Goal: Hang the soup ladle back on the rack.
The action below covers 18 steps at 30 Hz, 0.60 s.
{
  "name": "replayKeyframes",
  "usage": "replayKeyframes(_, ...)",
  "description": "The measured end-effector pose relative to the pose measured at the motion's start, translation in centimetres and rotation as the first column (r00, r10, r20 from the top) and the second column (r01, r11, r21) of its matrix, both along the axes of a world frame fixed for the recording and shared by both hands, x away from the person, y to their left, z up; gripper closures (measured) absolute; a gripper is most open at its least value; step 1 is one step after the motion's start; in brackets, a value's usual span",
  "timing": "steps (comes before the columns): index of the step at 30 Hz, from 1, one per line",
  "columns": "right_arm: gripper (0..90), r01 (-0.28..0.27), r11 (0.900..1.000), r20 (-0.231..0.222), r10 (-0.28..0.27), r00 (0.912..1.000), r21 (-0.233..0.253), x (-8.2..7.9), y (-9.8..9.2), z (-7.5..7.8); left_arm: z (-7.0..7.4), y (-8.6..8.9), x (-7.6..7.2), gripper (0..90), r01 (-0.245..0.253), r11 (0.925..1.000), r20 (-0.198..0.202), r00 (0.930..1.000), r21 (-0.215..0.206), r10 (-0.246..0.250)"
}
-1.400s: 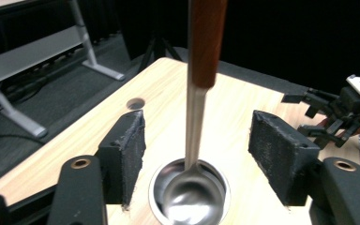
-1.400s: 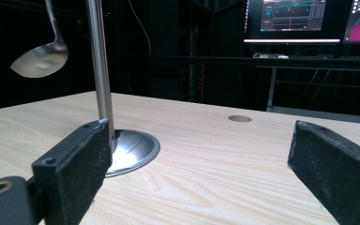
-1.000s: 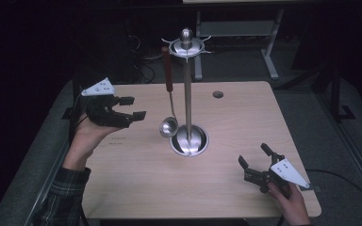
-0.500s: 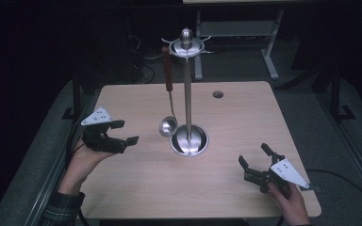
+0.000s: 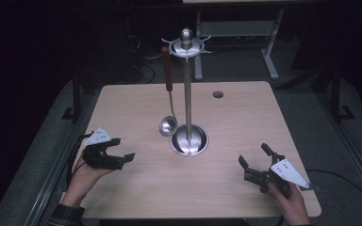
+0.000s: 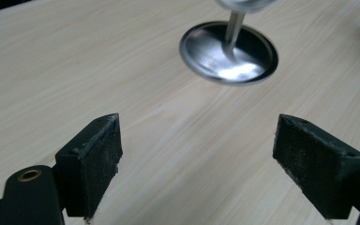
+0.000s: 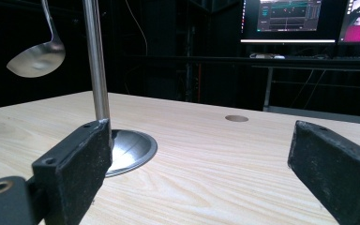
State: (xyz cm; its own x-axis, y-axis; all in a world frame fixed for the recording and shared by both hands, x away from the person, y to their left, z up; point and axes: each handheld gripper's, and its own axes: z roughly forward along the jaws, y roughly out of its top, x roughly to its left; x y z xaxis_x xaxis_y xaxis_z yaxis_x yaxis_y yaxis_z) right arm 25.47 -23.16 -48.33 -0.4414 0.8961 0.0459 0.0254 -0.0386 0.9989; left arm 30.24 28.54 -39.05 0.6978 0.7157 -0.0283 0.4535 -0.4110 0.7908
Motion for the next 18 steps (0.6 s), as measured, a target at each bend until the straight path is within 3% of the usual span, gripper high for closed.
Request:
replayKeyframes(10, 6.1, 0.000, 1.000, -0.001, 0.000, 1.0000, 0.000, 0.0, 0.0, 0.0, -3.1, 1.1, -1.6, 15.4, -0.031, 0.9983, -0.045, 0.9985, 0.048, 0.033)
replayKeyframes(18, 6.1, 0.000, 1.000, -0.001, 0.000, 1.0000, 0.000, 0.0, 0.1, 0.0, -4.4, 1.5, -2.0, 15.3, -0.043, 0.9946, -0.056, 0.9973, 0.095, 0.048)
